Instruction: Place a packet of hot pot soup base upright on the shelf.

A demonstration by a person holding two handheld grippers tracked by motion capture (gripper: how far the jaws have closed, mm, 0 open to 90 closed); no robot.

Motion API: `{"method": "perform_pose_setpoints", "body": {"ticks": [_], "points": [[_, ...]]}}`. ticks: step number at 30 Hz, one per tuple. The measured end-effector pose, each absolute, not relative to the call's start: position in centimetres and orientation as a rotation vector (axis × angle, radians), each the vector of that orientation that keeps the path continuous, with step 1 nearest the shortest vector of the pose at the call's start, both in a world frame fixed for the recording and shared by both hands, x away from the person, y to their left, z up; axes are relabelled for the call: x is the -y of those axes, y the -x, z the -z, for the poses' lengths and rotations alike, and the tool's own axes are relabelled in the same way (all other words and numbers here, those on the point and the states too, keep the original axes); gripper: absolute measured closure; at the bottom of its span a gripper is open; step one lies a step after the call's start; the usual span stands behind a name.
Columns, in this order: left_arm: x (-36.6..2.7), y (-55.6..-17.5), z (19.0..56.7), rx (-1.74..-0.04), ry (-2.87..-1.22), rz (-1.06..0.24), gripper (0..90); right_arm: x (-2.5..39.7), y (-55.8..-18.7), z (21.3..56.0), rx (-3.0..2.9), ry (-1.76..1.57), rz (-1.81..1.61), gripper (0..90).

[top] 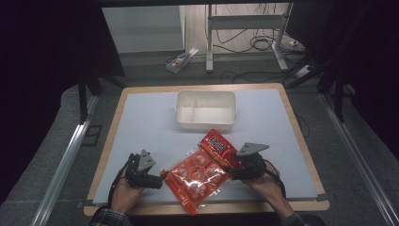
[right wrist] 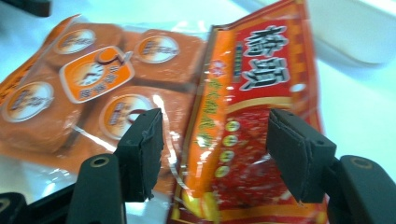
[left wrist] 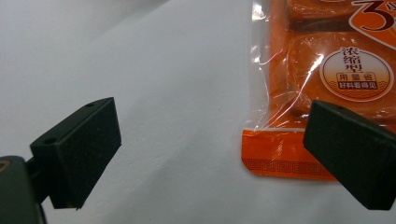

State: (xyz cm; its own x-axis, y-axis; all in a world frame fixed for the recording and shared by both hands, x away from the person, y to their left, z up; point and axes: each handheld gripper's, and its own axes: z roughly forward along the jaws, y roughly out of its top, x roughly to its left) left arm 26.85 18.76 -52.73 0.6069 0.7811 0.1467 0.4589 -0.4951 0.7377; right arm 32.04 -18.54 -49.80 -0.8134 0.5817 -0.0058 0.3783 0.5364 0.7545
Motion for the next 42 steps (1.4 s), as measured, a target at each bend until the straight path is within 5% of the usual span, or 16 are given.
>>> {"method": "perform_pose_setpoints", "body": {"ticks": [23,36,42], "points": [[-18.5,-26.9,52.9,-0.966,-2.190,-0.623,3.9,18.8,-35.6,50.5,-2.495,-0.900,-1.139,34.0],[-18.4,-27.0,53.0,-0.967,-2.188,-0.619,3.9,15.9,-36.8,51.7,-2.625,-0.846,-1.085,44.3],[-18.4,-27.0,53.0,-0.961,-2.202,-0.621,4.0,14.9,-37.6,52.0,-2.670,-0.794,-1.071,59.2]]}}
